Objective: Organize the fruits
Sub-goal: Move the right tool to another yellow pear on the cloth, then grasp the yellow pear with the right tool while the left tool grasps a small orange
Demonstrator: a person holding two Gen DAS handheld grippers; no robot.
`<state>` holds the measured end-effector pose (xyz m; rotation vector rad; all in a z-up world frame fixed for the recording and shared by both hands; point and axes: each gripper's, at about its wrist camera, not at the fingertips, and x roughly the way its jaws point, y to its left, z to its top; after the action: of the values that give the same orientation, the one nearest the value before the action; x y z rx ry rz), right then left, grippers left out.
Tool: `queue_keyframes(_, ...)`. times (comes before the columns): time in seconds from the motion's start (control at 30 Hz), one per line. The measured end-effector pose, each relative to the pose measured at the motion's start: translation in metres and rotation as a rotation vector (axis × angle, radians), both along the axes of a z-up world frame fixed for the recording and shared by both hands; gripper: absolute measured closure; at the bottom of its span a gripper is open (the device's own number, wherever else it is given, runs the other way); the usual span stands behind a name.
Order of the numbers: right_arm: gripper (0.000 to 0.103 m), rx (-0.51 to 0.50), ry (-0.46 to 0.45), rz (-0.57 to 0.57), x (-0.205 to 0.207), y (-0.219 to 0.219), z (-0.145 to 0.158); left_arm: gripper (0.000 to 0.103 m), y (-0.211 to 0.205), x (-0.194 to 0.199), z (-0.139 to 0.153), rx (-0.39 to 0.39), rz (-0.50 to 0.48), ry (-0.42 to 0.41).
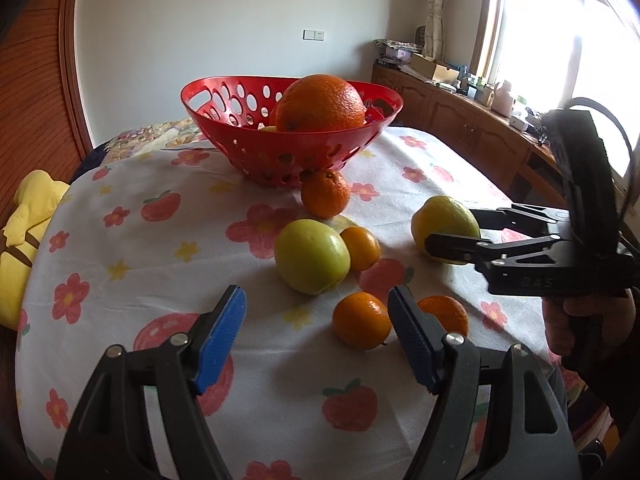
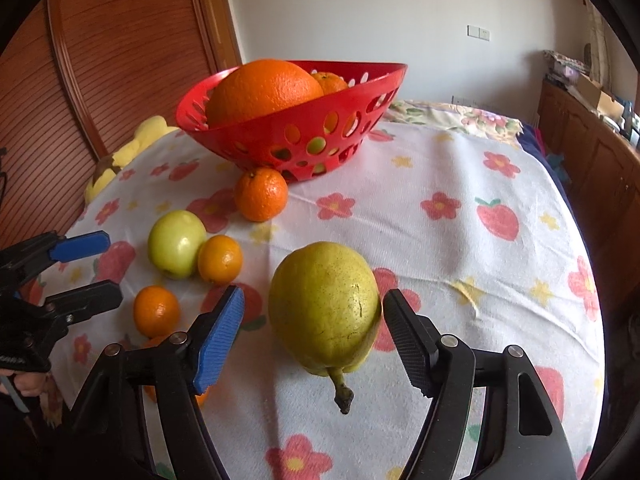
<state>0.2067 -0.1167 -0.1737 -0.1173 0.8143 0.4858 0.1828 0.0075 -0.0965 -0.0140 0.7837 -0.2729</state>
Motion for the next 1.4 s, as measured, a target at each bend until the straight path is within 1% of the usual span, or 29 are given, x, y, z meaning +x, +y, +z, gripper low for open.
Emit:
queue_keyframes(0.1, 0.030, -0.005, 0.017, -0.001, 0.004, 0.000, -0.005, 0.029, -0.003, -0.001, 0.000, 0.005, -0.005, 0.006)
queue_keyframes(0.13, 0.032, -0.004, 0.022, 0.000, 0.005, 0.000, -0.006, 0.029, -0.004, -0.001, -0.001, 0.007, -0.006, 0.009)
queue_keyframes(0.2, 0.042, -0.008, 0.031, -0.001, 0.007, -0.001, -0.009, 0.029, -0.006, -0.002, -0.001, 0.004, -0.011, 0.011)
queue_keyframes(0.4, 0.042, 0.020, 0.029, 0.004, 0.002, -0.009, -0.009, 0.031, -0.011, -0.001, -0.005, 0.011, -0.010, 0.029)
queue_keyframes(0.57, 0.042, 0.015, 0.003, 0.003, -0.012, -0.014, -0.009, 0.039, -0.014, 0.000, -0.009, -0.011, -0.013, 0.049)
queue_keyframes(0.63, 0.042, 0.015, -0.008, 0.002, -0.017, -0.017, -0.009, 0.043, -0.015, 0.002, -0.010, -0.018, -0.014, 0.057)
queue_keyframes(0.73, 0.042, 0.017, -0.014, 0.003, -0.021, -0.016, -0.012, 0.044, -0.020, 0.003, -0.013, -0.021, -0.018, 0.071)
queue_keyframes(1.07, 0.042, 0.028, -0.025, -0.001, -0.022, -0.016, -0.012, 0.044, -0.027, 0.011, -0.017, 0.016, -0.001, 0.080)
queue_keyframes(1.2, 0.042, 0.057, -0.014, -0.003, -0.020, -0.019, -0.013, 0.044, -0.025, 0.013, -0.018, 0.014, 0.006, 0.088)
queue_keyframes(1.27, 0.042, 0.043, -0.023, -0.001, -0.020, -0.019, -0.013, 0.047, -0.026, 0.014, -0.019, 0.022, 0.009, 0.094)
queue_keyframes(1.4, 0.042, 0.034, -0.032, 0.001, -0.021, -0.018, -0.013, 0.057, -0.026, 0.013, -0.020, 0.008, -0.016, 0.113)
